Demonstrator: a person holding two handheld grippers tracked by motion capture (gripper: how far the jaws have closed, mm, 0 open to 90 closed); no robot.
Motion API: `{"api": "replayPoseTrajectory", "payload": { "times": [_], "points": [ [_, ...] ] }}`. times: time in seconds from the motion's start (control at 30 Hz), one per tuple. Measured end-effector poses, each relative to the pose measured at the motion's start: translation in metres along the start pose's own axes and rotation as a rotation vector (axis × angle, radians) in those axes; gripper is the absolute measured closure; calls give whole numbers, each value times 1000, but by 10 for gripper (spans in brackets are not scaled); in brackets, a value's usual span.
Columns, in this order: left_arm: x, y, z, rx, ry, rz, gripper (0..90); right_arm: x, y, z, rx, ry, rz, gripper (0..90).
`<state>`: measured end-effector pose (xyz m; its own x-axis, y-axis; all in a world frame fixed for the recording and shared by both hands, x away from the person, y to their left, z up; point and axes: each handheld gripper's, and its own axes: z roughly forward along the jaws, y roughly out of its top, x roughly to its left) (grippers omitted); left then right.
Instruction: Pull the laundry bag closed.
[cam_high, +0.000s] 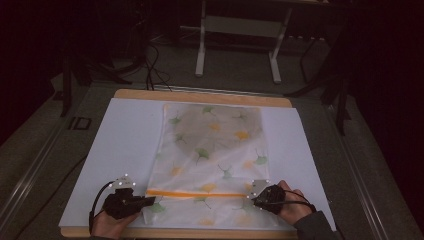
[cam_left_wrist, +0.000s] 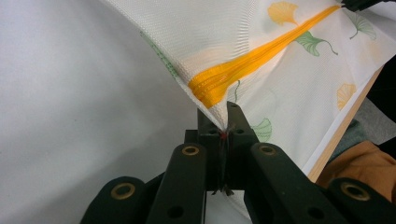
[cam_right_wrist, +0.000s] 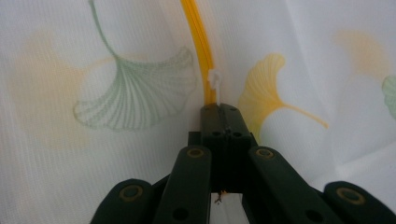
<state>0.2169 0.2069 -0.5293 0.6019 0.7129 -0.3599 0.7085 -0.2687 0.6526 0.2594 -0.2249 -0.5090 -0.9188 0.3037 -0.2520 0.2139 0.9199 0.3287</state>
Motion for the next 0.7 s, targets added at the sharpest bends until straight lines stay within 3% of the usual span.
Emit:
{"api": "replayPoseTrajectory", "payload": {
  "times": [0.3, 0.63, 0.7],
  "points": [
    [0, 0, 0, -1, 1, -1, 881, -3, -11, -6, -4, -50, 9, 900],
    [0, 0, 0, 5, 3, 3, 881, -5, -22, -13, -4, -58, 20, 900],
    [1, 0, 0, 1, 2, -1, 881, -5, -24, -13, 29, -80, 13, 900]
  ]
}}
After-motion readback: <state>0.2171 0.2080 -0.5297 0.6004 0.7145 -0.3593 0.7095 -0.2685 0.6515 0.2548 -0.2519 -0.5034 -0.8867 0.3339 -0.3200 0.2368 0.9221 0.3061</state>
